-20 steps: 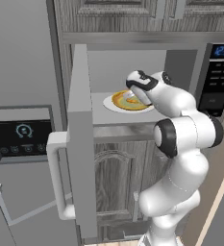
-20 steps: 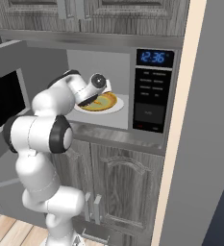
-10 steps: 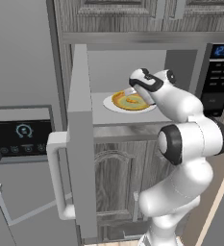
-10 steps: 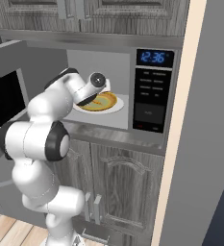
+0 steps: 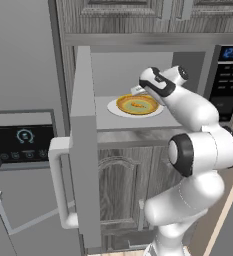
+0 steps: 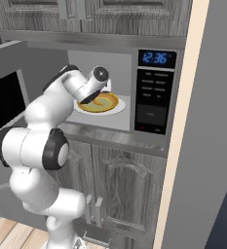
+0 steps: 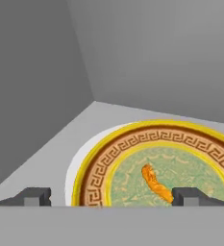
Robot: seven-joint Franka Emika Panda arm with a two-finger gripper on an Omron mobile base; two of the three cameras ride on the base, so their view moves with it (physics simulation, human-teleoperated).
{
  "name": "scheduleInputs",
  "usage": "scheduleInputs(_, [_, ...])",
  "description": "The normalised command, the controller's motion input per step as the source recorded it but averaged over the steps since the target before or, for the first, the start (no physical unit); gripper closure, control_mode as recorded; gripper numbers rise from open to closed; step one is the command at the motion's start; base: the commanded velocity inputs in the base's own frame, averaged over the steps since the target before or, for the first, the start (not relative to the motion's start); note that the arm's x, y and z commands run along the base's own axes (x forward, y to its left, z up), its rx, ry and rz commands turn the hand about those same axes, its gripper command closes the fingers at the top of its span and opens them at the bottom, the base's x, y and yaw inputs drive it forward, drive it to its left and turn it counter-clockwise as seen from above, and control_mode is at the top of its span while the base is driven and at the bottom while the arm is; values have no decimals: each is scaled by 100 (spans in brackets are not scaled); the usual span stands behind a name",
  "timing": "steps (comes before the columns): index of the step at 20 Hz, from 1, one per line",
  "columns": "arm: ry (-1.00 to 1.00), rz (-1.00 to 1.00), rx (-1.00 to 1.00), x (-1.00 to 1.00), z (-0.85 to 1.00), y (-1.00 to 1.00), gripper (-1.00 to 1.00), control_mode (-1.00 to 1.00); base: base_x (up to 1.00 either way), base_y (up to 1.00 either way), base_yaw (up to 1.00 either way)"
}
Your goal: Pick the shrimp from the counter and place it in the microwave. Then turn on the microwave.
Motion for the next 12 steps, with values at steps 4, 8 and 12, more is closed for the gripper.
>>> scheduleInputs(4, [4,0,8,-34,16,0,-100,-100,0,0,0])
scheduleInputs(8, [1,0,9,-37,15,0,-100,-100,0,0,0])
scheduleInputs(12, [0,0,9,-44,12,0,-100,-100,0,0,0])
